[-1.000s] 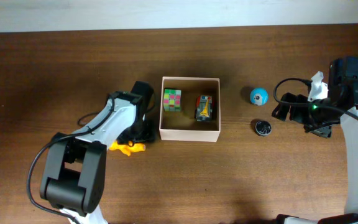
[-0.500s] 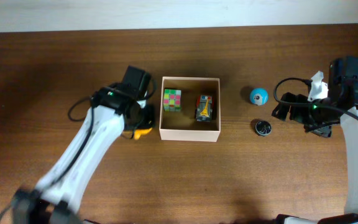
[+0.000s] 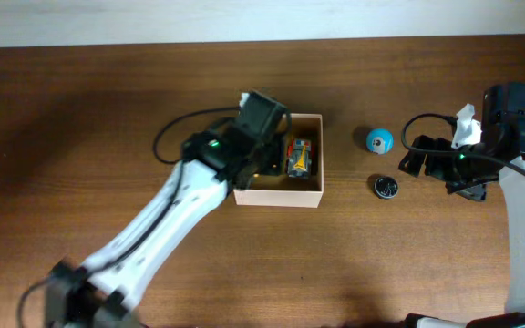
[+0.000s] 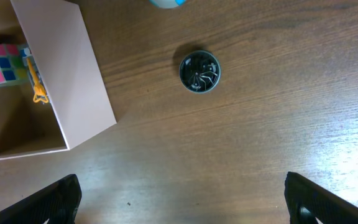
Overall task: Pack container
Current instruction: 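Lift the plush toy with the left gripper and place it in the box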
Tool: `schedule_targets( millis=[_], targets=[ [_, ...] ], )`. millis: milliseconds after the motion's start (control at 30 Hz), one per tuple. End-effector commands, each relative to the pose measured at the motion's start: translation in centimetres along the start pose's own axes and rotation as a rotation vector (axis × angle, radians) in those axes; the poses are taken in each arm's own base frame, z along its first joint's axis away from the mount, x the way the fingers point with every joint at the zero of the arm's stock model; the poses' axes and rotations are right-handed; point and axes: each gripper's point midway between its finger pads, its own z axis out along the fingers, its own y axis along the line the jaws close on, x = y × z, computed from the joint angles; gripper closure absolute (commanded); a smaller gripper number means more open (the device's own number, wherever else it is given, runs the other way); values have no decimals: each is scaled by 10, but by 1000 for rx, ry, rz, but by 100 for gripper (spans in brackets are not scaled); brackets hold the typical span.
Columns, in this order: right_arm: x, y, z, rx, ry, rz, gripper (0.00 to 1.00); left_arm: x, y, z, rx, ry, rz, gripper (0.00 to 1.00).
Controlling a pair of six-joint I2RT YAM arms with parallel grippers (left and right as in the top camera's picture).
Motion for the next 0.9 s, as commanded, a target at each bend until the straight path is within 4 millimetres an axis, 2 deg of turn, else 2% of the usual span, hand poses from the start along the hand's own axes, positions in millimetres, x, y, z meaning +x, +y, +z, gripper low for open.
schedule_targets(
  millis=[0,233,400,433,567,633,767,867],
  targets=[
    [-3,2,-4,-10,-14,1,1,13,-7,45,-15,60,-102,85],
    [-3,2,-4,-10,-14,1,1,49,-4,91,-80,199,-195,84],
    [-3,2,-4,-10,-14,1,1,56,-8,96,-61,228,-199,79],
    [-3,2,-4,-10,-14,1,1,54,-9,94,-58,223,-199,75],
    [-3,2,-4,-10,-14,1,2,41,-14,85,-46,206,-199,39],
    [-3,2,-4,-10,-14,1,1,32,-18,74,-43,201,-199,26],
    [-3,2,-4,-10,-13,1,1,5,-29,43,-20,172,-134,17],
    [-3,2,-4,-10,-12,2,1,-22,-33,10,-25,121,-75,14]
  ],
)
